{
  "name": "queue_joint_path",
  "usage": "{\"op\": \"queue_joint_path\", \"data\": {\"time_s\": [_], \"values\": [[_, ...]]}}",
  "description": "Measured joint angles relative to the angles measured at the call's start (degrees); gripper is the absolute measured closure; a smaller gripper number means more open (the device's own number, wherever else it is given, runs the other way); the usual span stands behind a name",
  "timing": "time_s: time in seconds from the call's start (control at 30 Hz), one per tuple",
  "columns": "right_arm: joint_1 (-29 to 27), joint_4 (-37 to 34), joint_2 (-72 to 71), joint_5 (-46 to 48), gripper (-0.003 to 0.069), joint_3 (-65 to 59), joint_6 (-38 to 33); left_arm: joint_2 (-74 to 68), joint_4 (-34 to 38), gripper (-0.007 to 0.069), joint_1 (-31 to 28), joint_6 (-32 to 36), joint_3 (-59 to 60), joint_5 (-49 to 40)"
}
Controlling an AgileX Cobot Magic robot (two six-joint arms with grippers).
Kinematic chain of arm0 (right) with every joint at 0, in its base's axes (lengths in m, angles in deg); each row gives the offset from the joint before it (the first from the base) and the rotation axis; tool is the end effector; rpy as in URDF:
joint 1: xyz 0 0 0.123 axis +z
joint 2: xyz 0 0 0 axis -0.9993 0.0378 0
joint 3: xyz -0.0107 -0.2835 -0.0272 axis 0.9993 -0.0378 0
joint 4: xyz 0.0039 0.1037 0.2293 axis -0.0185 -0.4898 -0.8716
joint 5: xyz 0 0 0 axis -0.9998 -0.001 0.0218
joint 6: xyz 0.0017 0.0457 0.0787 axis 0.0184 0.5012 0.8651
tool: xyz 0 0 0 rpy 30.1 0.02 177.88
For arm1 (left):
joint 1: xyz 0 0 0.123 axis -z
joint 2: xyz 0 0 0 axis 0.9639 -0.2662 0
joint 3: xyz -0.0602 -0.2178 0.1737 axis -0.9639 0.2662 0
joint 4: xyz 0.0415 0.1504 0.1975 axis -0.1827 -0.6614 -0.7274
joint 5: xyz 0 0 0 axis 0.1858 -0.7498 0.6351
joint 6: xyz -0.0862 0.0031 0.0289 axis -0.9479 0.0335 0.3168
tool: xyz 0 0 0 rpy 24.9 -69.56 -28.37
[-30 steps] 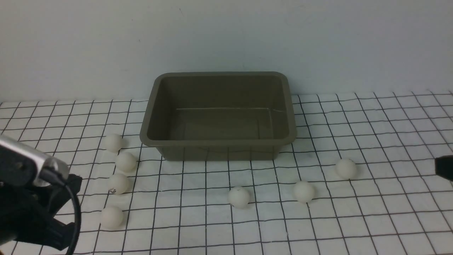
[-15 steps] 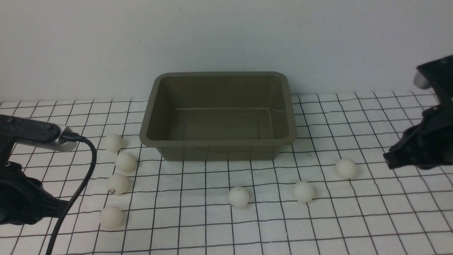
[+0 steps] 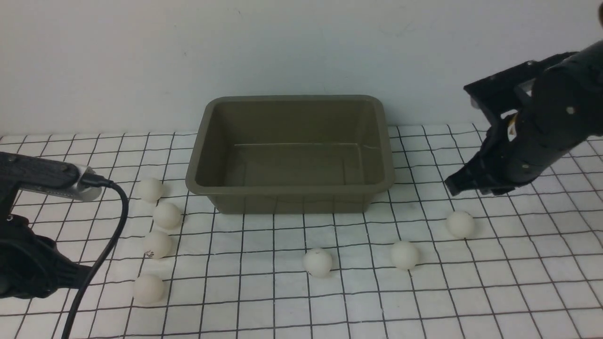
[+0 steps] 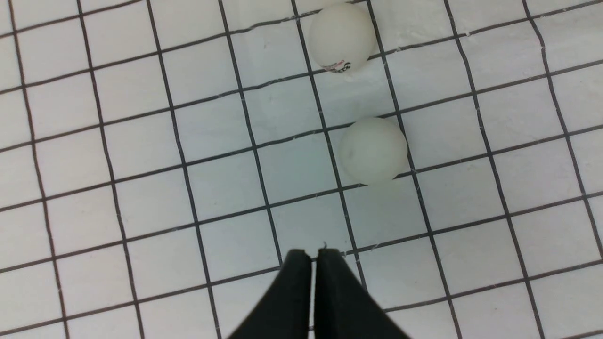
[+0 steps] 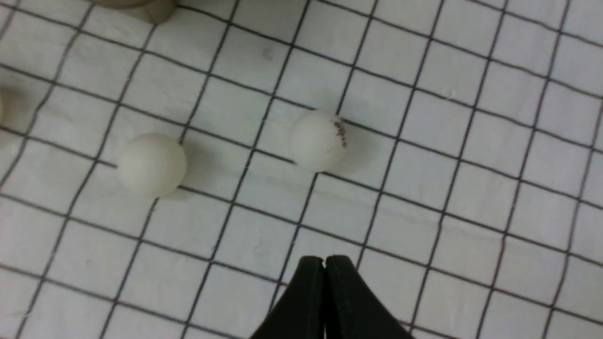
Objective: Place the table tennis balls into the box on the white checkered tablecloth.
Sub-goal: 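Reach for and grasp a ping pong ball on the table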
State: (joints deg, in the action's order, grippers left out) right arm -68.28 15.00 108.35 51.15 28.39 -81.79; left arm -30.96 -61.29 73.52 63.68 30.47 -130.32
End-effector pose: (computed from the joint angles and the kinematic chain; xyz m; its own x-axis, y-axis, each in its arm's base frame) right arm 0.3229 0.0983 0.2540 -0.8780 -0.3496 -0.3269 -0.3085 0.9356 -0.1719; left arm 0.1898 -0.0037 0.2675 -0.8492 0.1258 -0.5128 0.1440 0.9896 0.0043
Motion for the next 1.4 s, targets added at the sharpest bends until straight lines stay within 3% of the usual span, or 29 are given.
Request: {"op": "queue_joint_path", "data": {"time_s": [0.1,0.27,0.43,0.53,0.7,1.0,1.17,1.4], "values": [[0.00,-2.50,2.15,0.22,0.0643,1.73,-1.77,0.00,0.24,0.0629,0.00,0.00,0.00,-0.37],[0.04,-4.99,7.01,0.64,0.0534,6.39,-4.73,0.00,0.44,0.0629,0.00,0.05,-0.11,-1.61],[0.04,-4.78,9.52,0.91,0.0364,7.77,-5.12,0.00,0.44,0.0629,0.00,0.15,-0.17,-1.65],[-0.52,-4.60,11.51,1.25,0.0222,7.76,-3.93,0.00,0.44,0.0629,0.00,0.44,-0.17,-1.65],[-3.03,-5.56,13.72,0.92,0.0134,7.76,-3.64,0.00,0.44,0.0629,0.00,0.63,-0.17,-1.65],[-7.02,-17.28,18.25,-0.08,0.0129,7.83,-11.53,0.00,0.44,0.0629,0.00,1.09,-0.17,-1.67],[-7.02,-17.68,20.44,-0.77,0.0135,7.83,-11.81,0.00,0.44,0.0629,0.00,1.25,-0.23,-1.67],[-7.22,-16.91,21.28,-1.63,0.0300,7.93,-11.46,0.00,0.44,0.0629,0.00,1.48,-0.27,-1.61]]}}
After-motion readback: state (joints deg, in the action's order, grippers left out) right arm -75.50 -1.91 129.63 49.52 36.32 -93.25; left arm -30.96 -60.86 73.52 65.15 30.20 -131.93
